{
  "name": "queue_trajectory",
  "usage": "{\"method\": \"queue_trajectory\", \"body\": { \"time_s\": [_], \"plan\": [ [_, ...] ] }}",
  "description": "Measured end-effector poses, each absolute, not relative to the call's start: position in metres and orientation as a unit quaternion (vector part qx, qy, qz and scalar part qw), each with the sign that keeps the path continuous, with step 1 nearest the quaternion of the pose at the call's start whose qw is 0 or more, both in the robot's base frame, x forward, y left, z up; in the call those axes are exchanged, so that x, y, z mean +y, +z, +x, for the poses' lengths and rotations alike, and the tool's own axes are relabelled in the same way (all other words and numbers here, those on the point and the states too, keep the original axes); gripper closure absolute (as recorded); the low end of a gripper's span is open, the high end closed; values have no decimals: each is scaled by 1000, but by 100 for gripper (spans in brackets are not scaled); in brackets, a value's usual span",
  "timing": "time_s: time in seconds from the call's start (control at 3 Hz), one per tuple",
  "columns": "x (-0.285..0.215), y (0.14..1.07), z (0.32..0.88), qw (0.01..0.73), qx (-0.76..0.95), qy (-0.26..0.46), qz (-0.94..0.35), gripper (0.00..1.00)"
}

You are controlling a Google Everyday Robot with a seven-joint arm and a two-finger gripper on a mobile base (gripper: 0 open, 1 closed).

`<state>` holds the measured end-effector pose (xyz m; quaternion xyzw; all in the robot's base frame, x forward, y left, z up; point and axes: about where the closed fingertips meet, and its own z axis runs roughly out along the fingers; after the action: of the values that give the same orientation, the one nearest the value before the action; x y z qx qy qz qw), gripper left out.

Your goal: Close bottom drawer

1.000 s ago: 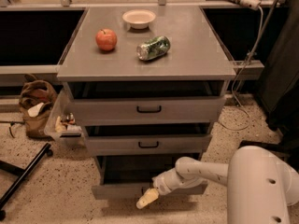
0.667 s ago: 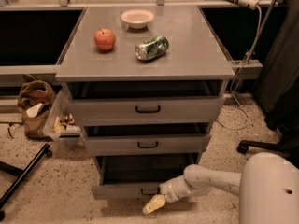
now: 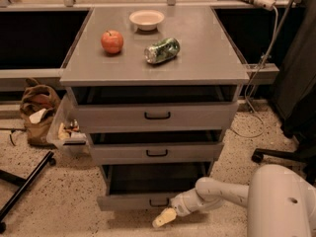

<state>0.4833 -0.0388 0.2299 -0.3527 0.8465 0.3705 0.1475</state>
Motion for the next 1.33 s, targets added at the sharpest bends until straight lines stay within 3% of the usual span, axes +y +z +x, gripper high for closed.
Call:
{"method": "queue_trajectory", "body": {
  "time_s": [0.67,1.33],
  "plan": [
    [-24,217,496,138,841,381,-358,0],
    [35,212,547,141,821,385,-398,0]
  ]
}}
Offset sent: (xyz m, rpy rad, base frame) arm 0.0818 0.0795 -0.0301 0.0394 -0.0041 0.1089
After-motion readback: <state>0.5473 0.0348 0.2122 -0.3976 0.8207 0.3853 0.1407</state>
